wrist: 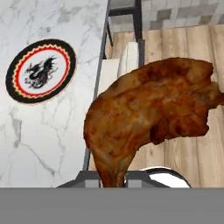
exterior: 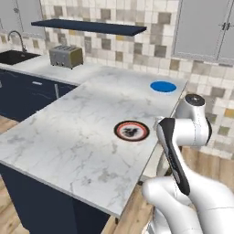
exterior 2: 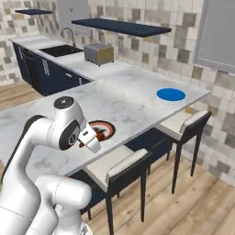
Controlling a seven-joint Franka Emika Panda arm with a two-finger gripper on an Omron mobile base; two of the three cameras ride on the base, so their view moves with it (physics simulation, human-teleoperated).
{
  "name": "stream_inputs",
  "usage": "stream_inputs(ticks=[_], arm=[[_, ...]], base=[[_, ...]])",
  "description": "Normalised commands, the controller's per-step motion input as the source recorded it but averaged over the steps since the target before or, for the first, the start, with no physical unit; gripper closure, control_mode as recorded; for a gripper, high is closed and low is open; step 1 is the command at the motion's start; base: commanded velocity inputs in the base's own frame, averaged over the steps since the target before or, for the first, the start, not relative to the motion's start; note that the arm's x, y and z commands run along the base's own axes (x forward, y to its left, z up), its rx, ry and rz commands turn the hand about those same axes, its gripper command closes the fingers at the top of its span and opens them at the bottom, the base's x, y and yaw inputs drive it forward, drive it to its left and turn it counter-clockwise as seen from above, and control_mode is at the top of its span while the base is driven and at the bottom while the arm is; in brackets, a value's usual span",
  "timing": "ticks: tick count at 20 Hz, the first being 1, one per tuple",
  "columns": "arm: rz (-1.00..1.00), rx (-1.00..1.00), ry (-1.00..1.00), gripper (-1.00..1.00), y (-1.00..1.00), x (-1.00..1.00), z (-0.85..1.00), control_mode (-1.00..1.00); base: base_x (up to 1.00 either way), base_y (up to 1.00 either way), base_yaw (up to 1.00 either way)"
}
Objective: Take the chicken drumsticks from the pan and place one on each plate on the dining counter.
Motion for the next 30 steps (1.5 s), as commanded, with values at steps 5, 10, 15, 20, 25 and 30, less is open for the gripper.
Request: stream_inputs(ticks=[5,10,15,20,25,30], arm=[[0.00,0.00,0.00,1.00,0.00,0.00,0.00,1.00],[0.00,0.00,0.00,1.00,0.00,0.00,0.00,1.00],[0.00,0.00,0.00,1.00,0.00,0.00,0.00,1.00],[0.00,0.00,0.00,1.00,0.00,0.00,0.00,1.00],[0.00,0.00,0.00,1.00,0.00,0.00,0.00,1.00],[0.00,0.00,0.02,1.00,-0.03,0.14,-0.02,-1.00]], base=[[0.52,-0.36,0.58],[0.46,-0.27,0.38],[0.07,-0.06,0.01],[0.00,0.00,0.00],[0.03,-0.01,0.00],[0.24,-0.09,0.00]])
